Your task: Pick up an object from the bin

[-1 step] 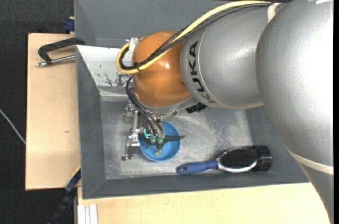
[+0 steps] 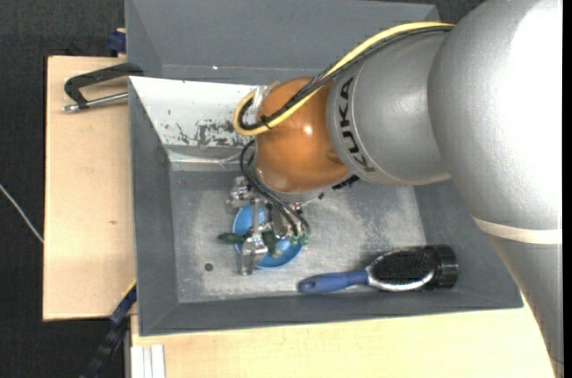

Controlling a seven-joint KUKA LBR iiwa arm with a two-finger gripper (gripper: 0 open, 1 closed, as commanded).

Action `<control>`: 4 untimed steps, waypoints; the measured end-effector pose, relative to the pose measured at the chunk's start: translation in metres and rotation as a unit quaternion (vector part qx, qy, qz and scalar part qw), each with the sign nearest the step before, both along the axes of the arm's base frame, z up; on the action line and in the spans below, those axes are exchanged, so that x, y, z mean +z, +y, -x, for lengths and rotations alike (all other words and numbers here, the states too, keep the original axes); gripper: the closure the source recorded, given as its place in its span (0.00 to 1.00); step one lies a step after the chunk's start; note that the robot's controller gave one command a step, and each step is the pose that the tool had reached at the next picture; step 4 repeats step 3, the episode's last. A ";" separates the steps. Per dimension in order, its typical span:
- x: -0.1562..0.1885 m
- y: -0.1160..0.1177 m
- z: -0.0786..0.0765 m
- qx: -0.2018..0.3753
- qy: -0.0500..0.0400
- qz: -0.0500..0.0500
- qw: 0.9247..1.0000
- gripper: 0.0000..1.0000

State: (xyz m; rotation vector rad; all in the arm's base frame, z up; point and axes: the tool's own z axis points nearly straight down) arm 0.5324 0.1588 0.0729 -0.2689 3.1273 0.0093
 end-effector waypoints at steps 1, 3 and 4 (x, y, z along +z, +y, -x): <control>0.000 0.000 0.000 0.000 -0.001 0.000 1.000 1.00; 0.225 0.001 0.012 0.172 -0.007 0.002 0.985 1.00; 0.225 0.001 0.012 0.172 -0.007 0.002 0.985 1.00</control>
Offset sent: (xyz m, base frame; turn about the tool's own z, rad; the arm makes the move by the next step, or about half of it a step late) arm 0.0000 0.0000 0.0000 0.0000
